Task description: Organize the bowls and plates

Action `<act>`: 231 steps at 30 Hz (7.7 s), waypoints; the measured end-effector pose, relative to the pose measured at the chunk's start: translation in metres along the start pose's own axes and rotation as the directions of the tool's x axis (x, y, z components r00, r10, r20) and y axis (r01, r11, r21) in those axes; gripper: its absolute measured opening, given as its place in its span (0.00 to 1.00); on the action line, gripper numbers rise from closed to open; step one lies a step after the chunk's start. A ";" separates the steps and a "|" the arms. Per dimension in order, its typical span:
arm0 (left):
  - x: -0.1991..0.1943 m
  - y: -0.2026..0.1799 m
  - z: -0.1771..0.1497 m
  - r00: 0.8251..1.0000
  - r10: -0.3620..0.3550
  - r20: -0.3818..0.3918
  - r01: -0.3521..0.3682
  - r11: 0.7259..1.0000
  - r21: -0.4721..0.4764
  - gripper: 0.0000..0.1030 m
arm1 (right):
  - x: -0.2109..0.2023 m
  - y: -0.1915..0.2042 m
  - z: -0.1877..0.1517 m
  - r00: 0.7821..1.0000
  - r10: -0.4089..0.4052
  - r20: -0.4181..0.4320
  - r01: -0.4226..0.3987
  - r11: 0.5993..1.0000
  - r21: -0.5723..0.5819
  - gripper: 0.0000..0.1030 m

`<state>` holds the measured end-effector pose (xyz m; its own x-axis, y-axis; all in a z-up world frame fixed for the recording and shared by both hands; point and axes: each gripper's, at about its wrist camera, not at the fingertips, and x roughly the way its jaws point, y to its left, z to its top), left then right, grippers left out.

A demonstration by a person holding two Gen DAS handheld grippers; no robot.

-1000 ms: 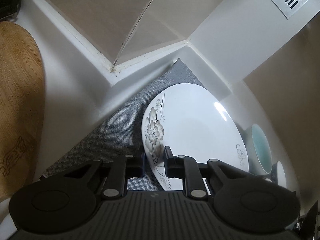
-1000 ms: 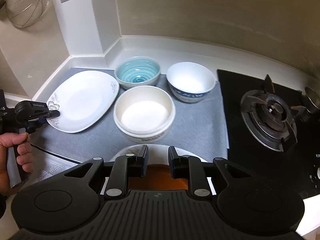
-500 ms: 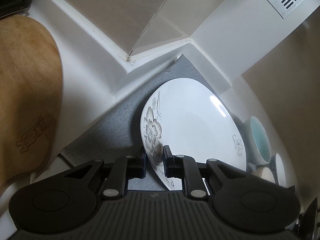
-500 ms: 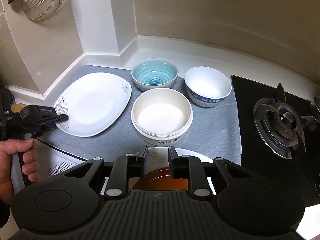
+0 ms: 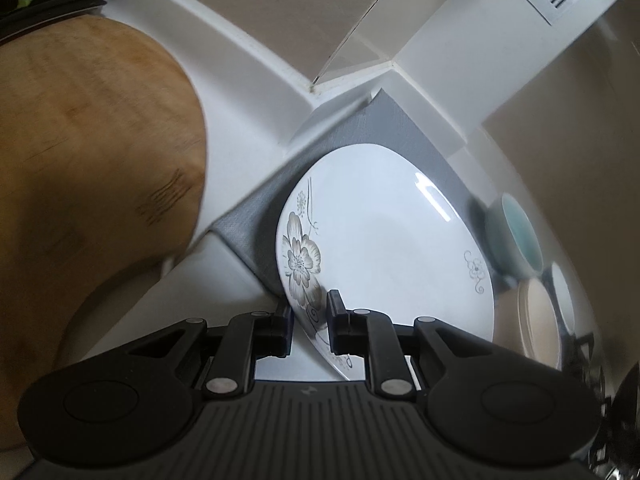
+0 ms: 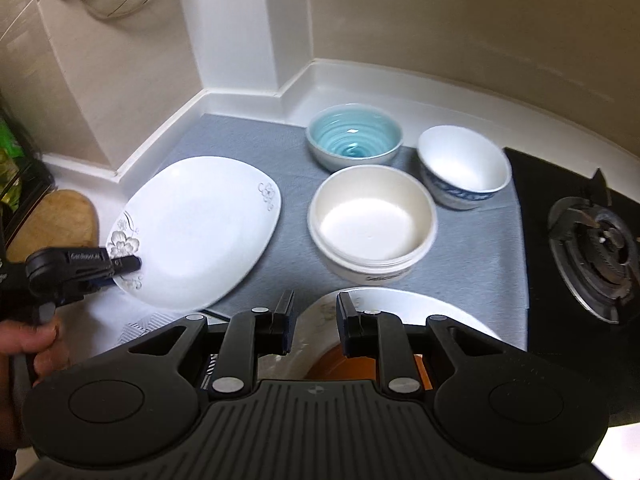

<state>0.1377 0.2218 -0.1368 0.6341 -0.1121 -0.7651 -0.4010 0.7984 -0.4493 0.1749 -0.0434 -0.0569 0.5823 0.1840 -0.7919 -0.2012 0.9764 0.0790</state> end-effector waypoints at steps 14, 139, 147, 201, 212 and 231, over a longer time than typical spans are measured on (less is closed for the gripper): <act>-0.036 0.003 -0.013 0.998 0.024 -0.051 -0.015 0.985 0.171 0.23 | 0.046 0.027 0.001 0.996 0.078 -0.053 -0.078 0.997 0.011 0.23; -0.077 -0.145 -0.092 0.992 -0.072 0.103 0.003 0.833 0.554 0.27 | -0.021 -0.094 -0.052 0.986 0.147 0.083 -0.159 0.974 0.159 0.28; -0.063 -0.174 -0.120 0.992 -0.123 0.039 0.073 0.788 0.611 0.27 | -0.035 -0.133 -0.073 0.992 0.076 0.101 -0.098 0.968 0.231 0.28; -0.001 -0.177 -0.161 0.994 -0.081 0.074 0.012 0.751 0.660 0.41 | -0.007 -0.167 -0.107 0.997 0.083 0.005 -0.080 0.943 0.324 0.28; -0.001 -0.182 -0.170 0.992 -0.065 0.110 -0.028 0.727 0.686 0.46 | 0.000 -0.199 -0.104 0.969 0.242 -0.053 -0.176 0.821 0.543 0.28; -0.002 -0.185 -0.167 0.996 -0.007 0.089 -0.056 0.728 0.683 0.52 | -0.012 -0.207 -0.089 0.975 0.197 -0.100 -0.132 0.883 0.450 0.39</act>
<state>0.1006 -0.0245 -0.1289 0.6930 -0.0648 -0.7180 0.1246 0.9917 0.0308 0.1397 -0.2582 -0.1173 0.4491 0.3607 -0.8174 0.0992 0.8891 0.4469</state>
